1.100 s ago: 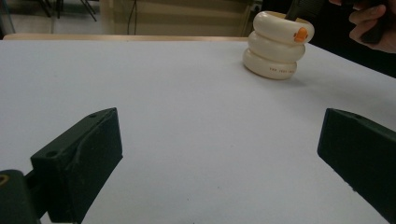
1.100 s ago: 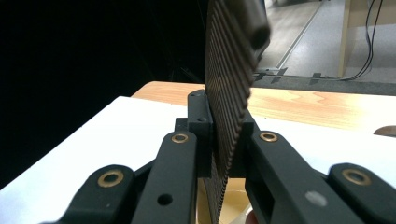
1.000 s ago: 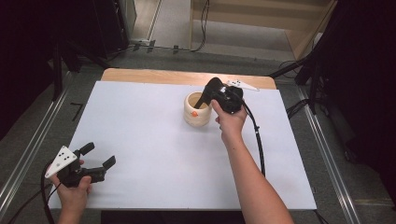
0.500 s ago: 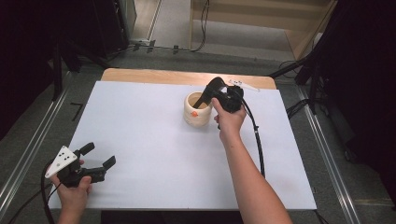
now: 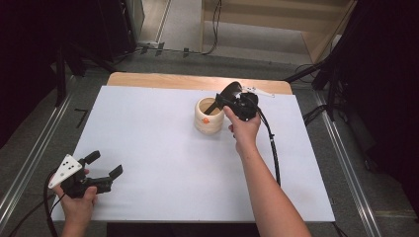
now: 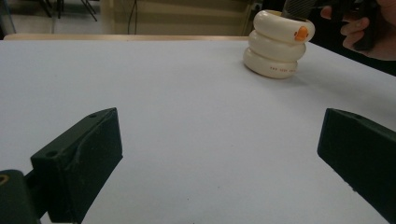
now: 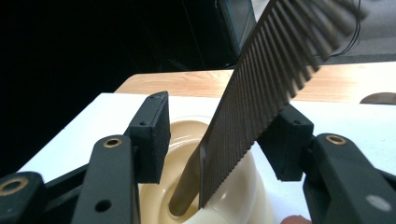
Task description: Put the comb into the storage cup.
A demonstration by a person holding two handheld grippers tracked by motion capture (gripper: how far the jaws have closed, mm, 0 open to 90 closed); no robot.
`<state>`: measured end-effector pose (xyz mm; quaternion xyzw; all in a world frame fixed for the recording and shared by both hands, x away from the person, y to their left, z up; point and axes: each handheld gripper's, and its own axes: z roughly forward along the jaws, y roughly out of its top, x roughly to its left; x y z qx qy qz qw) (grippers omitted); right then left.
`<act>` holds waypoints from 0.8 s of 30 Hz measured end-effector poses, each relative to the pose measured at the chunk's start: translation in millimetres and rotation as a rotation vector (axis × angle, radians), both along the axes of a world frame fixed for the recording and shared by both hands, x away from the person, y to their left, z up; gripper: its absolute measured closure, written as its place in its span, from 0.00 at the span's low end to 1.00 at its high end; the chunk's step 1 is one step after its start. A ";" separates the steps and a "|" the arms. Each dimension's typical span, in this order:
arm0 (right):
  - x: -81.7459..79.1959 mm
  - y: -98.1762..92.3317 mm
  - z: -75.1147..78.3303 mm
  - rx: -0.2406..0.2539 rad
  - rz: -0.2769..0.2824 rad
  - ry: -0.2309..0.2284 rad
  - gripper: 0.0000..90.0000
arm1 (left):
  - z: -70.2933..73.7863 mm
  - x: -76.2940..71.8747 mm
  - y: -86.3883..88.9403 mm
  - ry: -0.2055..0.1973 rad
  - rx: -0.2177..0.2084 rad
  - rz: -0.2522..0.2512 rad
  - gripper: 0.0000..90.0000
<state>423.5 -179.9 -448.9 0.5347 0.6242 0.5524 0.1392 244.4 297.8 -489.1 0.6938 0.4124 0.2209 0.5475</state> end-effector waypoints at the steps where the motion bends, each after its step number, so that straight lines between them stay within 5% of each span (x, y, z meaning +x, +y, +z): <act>1: -0.3 -0.6 0.6 -0.004 -0.002 0.001 0.46 | 0.0 0.0 0.0 0.000 0.000 0.000 0.00; 7: -0.5 -7.0 1.9 -0.008 -0.014 0.055 0.25 | 0.0 -0.1 0.0 0.000 0.001 0.000 0.00; 10: -3.0 -8.0 2.6 -0.050 -0.002 0.064 0.12 | 0.1 -0.2 0.2 -0.001 0.001 0.000 0.00; 13: -7.3 -7.2 5.0 -0.107 0.002 0.039 0.09 | 0.1 -0.2 0.0 0.000 0.001 0.001 0.00; 18: -12.5 -7.8 7.9 -0.140 0.026 0.037 0.00 | 0.0 -0.2 -0.2 -0.001 0.001 0.001 0.00; 24: -19.8 -7.2 10.1 -0.181 0.054 0.010 0.00 | 0.0 -0.2 -0.3 0.000 0.001 0.000 0.00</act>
